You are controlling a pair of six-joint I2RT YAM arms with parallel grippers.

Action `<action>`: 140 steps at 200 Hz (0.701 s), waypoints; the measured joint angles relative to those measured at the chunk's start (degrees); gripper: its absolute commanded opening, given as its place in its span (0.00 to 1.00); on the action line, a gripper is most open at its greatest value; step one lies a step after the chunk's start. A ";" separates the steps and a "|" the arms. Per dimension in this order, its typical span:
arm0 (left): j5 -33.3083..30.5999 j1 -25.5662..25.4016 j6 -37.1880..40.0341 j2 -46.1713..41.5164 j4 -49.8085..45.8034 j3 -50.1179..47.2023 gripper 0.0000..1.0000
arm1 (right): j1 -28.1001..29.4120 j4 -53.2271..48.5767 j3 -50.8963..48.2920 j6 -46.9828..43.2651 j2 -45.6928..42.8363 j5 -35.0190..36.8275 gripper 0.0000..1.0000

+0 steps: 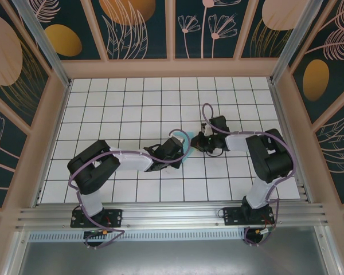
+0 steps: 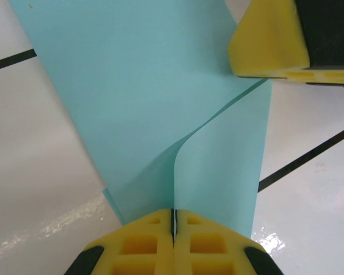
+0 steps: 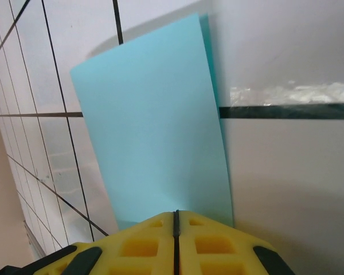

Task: Fold a paper plane with a square sheet of paper (pick it up from the middle)
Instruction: Third fold the triangle at the center of the table.

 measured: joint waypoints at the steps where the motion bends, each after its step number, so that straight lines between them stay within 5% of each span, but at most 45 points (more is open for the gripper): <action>1: 0.00 0.00 0.00 0.00 0.00 0.00 0.00 | 0.00 0.00 0.00 0.00 0.00 0.04 0.11; 72: 0.11 0.00 -0.02 0.00 -0.07 0.02 0.00 | -0.39 0.83 -1.11 0.02 0.48 0.33 0.10; 140: 0.68 0.17 -0.07 0.00 -0.37 0.22 0.00 | 2.54 4.66 -7.50 4.07 -11.28 0.46 0.09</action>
